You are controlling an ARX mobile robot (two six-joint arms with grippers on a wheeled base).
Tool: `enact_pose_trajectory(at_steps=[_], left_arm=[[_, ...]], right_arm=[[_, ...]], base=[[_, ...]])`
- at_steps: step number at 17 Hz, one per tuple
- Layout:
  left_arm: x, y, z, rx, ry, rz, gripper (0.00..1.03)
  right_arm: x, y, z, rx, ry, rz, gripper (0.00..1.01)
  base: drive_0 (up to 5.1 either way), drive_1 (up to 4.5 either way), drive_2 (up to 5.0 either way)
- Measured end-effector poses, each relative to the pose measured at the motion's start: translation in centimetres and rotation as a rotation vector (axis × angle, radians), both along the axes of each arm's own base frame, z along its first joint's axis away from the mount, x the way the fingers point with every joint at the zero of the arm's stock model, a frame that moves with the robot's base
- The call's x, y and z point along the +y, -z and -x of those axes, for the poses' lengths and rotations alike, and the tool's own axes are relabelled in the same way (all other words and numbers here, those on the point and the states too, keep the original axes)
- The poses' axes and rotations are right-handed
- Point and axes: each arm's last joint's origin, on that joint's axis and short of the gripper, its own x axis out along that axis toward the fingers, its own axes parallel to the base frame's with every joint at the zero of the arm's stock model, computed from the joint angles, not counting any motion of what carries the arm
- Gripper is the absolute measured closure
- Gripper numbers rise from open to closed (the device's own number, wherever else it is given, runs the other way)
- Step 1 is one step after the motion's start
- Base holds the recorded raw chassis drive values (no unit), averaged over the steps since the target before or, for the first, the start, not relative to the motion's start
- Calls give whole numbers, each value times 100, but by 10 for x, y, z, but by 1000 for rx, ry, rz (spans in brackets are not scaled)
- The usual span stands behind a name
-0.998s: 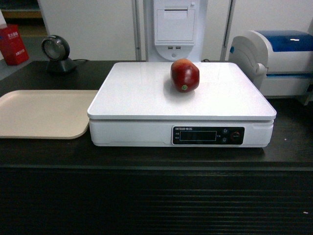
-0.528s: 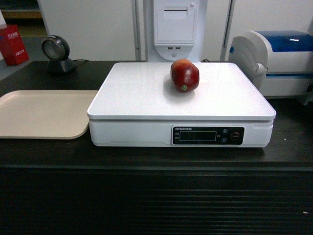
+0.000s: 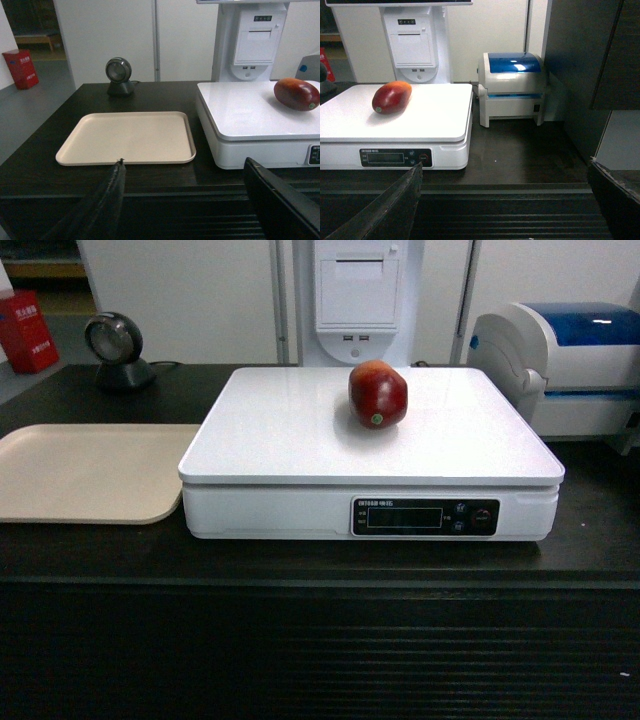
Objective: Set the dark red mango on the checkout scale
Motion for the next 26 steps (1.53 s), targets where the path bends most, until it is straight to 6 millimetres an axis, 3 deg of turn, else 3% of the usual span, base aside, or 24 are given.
enact_pose_trajectory(at_steps=[3, 26], left_arm=[[0, 0, 0, 0, 0, 0, 4], [0, 0, 0, -2, 0, 0, 5]], right_arm=[[0, 0, 0, 0, 0, 0, 3], [0, 0, 0, 0, 1, 0, 3]], base=[[0, 0, 0], [0, 0, 0]])
